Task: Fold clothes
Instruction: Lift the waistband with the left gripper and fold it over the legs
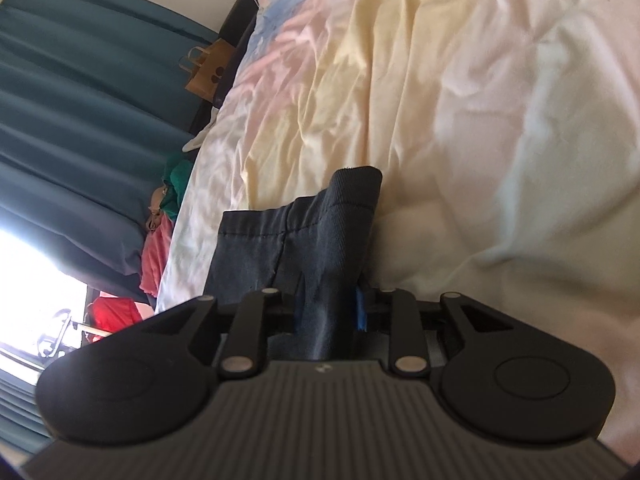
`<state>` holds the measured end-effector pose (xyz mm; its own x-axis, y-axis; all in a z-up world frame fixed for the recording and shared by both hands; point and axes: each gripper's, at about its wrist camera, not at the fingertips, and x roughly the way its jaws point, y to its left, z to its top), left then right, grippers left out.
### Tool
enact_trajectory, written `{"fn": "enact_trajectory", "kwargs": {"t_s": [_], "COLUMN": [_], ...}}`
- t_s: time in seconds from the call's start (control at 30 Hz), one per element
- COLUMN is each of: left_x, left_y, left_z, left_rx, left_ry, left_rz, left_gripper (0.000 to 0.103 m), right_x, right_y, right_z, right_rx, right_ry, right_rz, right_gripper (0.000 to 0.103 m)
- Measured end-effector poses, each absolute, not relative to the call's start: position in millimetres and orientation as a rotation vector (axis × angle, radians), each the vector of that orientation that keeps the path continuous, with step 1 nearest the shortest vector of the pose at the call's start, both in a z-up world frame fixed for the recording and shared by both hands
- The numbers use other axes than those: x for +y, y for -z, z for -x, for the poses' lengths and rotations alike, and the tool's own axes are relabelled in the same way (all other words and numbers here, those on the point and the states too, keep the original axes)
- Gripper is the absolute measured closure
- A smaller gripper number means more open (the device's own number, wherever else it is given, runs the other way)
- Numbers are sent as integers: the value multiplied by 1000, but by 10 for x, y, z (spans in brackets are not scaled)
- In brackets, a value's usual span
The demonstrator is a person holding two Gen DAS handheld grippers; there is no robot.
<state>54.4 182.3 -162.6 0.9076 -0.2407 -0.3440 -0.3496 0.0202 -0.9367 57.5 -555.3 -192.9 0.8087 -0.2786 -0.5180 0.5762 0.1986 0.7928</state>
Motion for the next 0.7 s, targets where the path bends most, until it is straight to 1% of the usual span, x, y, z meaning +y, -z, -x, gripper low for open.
{"fn": "enact_trajectory", "kwargs": {"t_s": [0.03, 0.07, 0.1, 0.13, 0.23, 0.27, 0.3, 0.33, 0.37, 0.43, 0.47, 0.57, 0.67, 0.7], "left_x": [1881, 1929, 1959, 1964, 1975, 1970, 1981, 2010, 2039, 2158, 2268, 2565, 2855, 2946], "left_y": [1666, 1703, 1728, 1737, 1748, 1716, 1670, 1613, 1556, 1377, 1250, 869, 497, 383], "left_z": [-518, -499, -493, -506, -546, -563, -576, -576, -576, -534, -481, -413, -371, -345], "left_rx": [441, 420, 409, 412, 423, 433, 445, 452, 458, 445, 429, 399, 412, 415], "left_ry": [-125, -158, -181, -190, -221, -238, -260, -282, -303, -343, -353, -346, -306, -291], "left_rz": [1610, 1639, 1662, 1676, 1703, 1680, 1649, 1615, 1581, 1508, 1480, 1389, 1333, 1325], "left_gripper": [37, 46, 50, 51, 57, 66, 77, 81, 84, 88, 89, 91, 93, 93], "right_x": [-5556, -5562, -5568, -5581, -5623, -5638, -5653, -5669, -5686, -5714, -5719, -5732, -5784, -5791], "right_y": [1929, 1931, 1935, 1944, 1973, 1983, 1990, 1984, 1973, 1900, 1816, 1529, 1190, 1180], "right_z": [-590, -605, -619, -633, -664, -674, -682, -689, -698, -751, -798, -945, -1060, -997], "right_rx": [281, 277, 273, 270, 256, 250, 246, 246, 247, 265, 273, 291, 285, 287], "right_ry": [609, 610, 611, 612, 619, 622, 626, 636, 645, 651, 642, 599, 527, 527], "right_rz": [-1222, -1209, -1197, -1191, -1194, -1198, -1204, -1221, -1235, -1230, -1183, -1049, -1000, -991], "right_gripper": [75, 75, 75, 75, 77, 83, 88, 94, 95, 95, 96, 96, 96, 96]}}
